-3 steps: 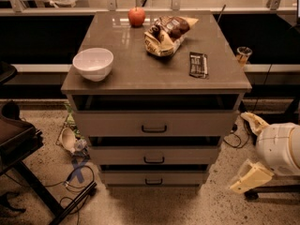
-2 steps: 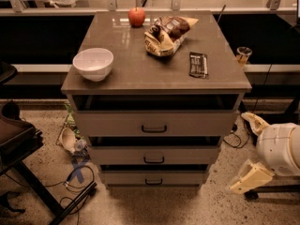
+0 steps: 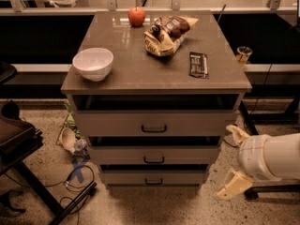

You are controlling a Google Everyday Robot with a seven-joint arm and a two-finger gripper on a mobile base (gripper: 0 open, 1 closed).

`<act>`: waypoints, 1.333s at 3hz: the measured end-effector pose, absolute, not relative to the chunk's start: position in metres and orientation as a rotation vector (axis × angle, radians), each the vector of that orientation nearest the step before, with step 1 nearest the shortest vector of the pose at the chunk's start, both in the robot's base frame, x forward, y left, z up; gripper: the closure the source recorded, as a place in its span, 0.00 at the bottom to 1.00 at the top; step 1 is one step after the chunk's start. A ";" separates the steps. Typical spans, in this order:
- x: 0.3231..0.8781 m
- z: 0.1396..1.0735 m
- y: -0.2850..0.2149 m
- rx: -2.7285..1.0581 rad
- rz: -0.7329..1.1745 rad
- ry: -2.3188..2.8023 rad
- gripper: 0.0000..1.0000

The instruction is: Open middle drawer

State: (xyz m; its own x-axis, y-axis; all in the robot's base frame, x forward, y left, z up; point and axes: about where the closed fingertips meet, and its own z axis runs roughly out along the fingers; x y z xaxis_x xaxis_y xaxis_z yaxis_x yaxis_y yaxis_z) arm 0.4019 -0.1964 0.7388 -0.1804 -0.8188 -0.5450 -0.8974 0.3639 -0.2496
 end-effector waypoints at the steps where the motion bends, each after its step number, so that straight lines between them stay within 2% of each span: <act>1: 0.419 0.676 -0.195 -1.462 0.181 2.011 0.00; 3: 0.452 0.578 -0.193 -1.510 0.222 1.996 0.00; 4: 0.453 0.576 -0.192 -1.511 0.225 1.987 0.00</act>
Offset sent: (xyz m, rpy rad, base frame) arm 0.0618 0.0008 -0.1801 0.0591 -0.0057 0.0416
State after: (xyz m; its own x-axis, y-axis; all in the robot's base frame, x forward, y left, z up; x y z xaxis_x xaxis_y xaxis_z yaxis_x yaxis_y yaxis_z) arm 0.4528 -0.1920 0.5757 -0.1491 -0.8094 -0.5679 -0.9160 0.3295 -0.2290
